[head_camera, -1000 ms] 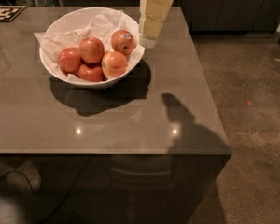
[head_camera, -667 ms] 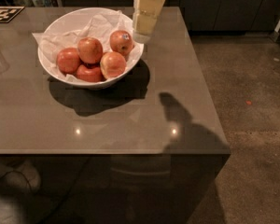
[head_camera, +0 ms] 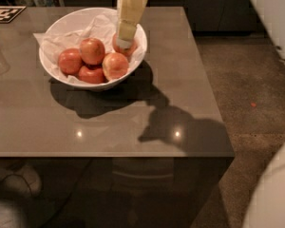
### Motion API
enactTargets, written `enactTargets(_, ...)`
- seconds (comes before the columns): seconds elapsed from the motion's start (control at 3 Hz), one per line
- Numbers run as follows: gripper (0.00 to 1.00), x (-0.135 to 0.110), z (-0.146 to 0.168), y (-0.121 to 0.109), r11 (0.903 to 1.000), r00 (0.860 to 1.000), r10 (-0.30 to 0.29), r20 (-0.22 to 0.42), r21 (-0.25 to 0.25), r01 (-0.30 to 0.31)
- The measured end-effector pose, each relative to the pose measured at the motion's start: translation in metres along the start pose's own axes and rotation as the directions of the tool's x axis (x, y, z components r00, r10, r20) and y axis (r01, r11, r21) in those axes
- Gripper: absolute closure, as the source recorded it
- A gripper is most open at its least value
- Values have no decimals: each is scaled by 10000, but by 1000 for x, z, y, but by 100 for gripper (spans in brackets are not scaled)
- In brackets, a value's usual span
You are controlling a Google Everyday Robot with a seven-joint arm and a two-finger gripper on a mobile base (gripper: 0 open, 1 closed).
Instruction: Pick apple from white bowl
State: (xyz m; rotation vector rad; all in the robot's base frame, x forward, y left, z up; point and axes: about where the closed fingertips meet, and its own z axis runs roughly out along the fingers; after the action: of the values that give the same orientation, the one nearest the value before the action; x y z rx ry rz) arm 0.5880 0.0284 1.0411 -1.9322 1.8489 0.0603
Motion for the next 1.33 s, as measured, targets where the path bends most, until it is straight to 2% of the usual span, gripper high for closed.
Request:
enactTargets(0.33, 0, -6, 36, -22, 9989, 9989, 223, 418, -422, -206)
enactTargets(0.67, 0, -10, 39, -26, 9994, 9985, 206, 510, -297, -191)
enactTargets(1.0, 0, -49, 104, -32, 9955, 9973, 35, 738, -948, 35)
enactTargets(1.33, 0, -49, 104, -32, 9955, 9973, 35, 738, -948, 35)
